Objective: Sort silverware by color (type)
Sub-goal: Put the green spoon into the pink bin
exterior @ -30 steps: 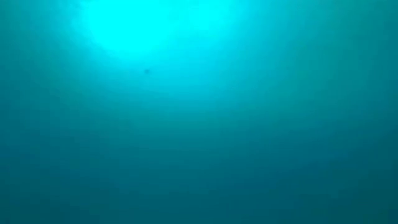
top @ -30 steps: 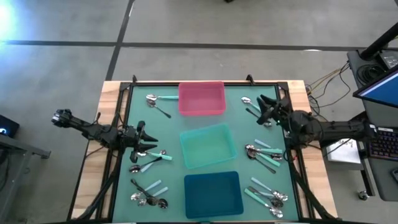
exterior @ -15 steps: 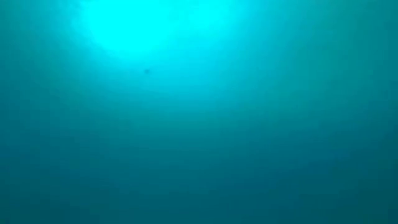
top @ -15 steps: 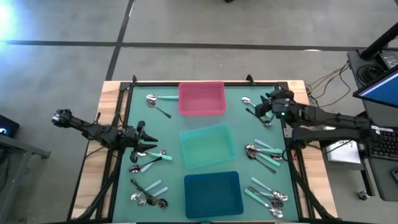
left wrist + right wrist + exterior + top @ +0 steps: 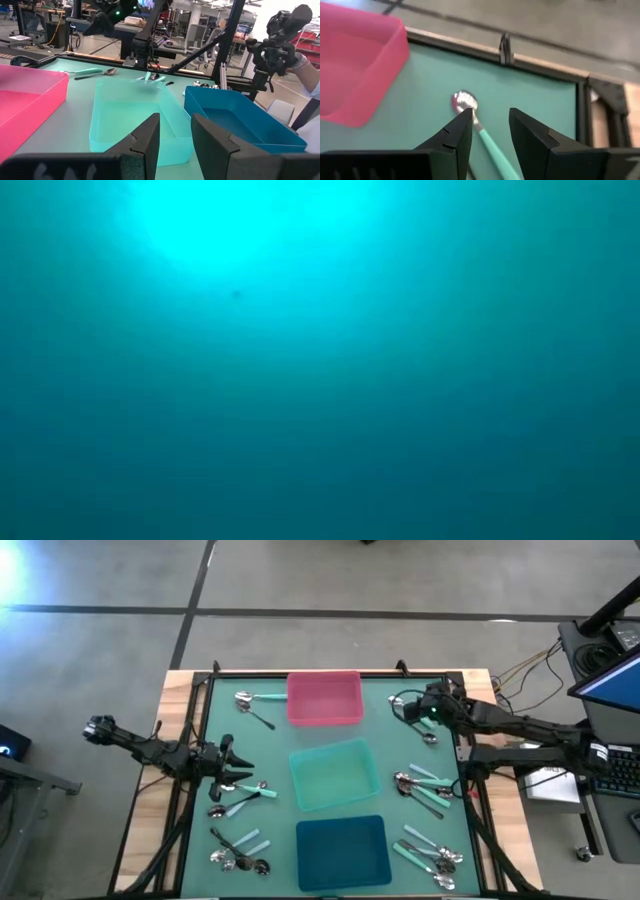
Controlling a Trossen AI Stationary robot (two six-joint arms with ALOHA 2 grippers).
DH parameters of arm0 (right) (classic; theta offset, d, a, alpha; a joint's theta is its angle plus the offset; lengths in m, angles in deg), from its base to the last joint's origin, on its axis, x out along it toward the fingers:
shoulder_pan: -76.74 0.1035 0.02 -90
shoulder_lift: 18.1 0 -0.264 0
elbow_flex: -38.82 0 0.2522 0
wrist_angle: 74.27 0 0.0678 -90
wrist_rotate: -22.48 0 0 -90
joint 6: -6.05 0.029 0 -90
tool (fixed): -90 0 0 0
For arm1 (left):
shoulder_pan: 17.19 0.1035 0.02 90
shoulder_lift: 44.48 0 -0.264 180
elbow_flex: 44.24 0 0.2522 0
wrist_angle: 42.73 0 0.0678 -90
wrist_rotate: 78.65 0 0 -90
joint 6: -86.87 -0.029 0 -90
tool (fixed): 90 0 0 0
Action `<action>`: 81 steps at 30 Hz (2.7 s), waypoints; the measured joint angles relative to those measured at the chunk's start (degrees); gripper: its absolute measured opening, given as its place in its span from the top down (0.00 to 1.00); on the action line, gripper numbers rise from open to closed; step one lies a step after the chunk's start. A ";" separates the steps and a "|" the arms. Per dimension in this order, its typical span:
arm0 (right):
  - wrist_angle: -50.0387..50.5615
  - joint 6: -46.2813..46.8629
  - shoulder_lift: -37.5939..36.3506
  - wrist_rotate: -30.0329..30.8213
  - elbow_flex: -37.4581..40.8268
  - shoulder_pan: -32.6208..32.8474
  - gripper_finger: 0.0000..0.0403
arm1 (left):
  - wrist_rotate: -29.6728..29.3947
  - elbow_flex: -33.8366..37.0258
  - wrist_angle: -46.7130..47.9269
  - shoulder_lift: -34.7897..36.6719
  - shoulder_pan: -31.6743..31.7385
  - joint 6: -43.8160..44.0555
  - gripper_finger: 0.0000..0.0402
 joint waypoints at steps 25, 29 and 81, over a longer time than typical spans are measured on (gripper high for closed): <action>0.07 1.81 17.56 -5.55 0.00 -7.77 0.70 | -0.01 -0.01 0.00 -0.02 -0.02 0.01 0.76; 0.02 0.38 19.12 -5.56 0.00 -7.77 0.70 | 0.00 -0.01 0.00 0.00 0.00 0.02 0.76; -6.92 -11.89 36.04 -14.34 -4.51 -14.41 0.62 | 0.00 -0.01 -0.02 0.00 0.00 0.01 0.76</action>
